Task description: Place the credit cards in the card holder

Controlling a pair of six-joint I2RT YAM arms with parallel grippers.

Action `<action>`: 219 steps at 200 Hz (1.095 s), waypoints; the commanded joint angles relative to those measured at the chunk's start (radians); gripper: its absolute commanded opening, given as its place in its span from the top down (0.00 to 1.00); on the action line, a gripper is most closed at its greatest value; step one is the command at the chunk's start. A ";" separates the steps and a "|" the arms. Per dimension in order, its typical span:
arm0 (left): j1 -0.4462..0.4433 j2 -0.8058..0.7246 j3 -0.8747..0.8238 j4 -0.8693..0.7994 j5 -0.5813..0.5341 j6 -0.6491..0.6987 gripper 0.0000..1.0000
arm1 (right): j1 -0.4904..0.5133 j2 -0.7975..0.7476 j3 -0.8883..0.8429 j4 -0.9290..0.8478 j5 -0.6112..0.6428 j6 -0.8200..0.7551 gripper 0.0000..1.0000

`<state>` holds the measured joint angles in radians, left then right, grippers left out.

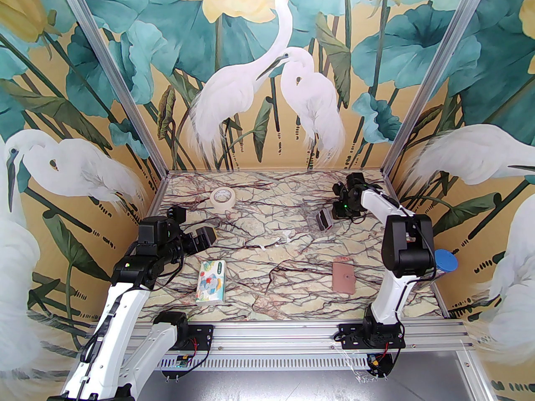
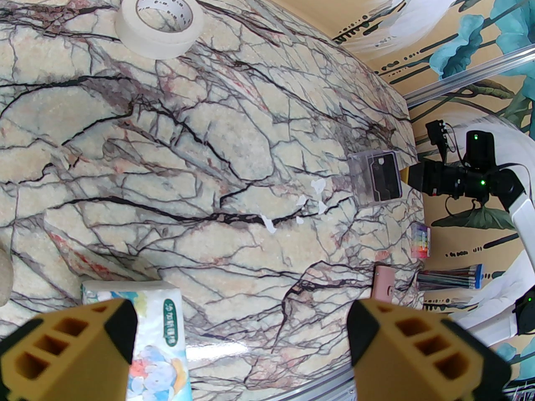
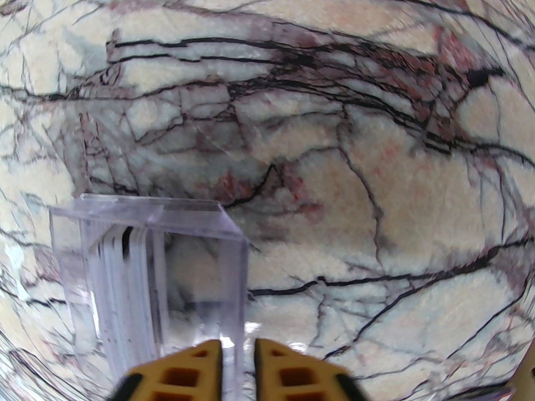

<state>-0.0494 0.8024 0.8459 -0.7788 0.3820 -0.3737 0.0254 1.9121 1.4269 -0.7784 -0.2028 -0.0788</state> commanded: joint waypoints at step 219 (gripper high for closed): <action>-0.015 -0.066 -0.007 -0.002 0.056 0.009 0.10 | 0.099 -0.712 -0.701 -0.126 0.116 0.777 0.33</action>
<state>-0.0540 0.7513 0.8459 -0.7788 0.4259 -0.3737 0.1131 1.2095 0.8036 -0.9134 -0.1120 0.6090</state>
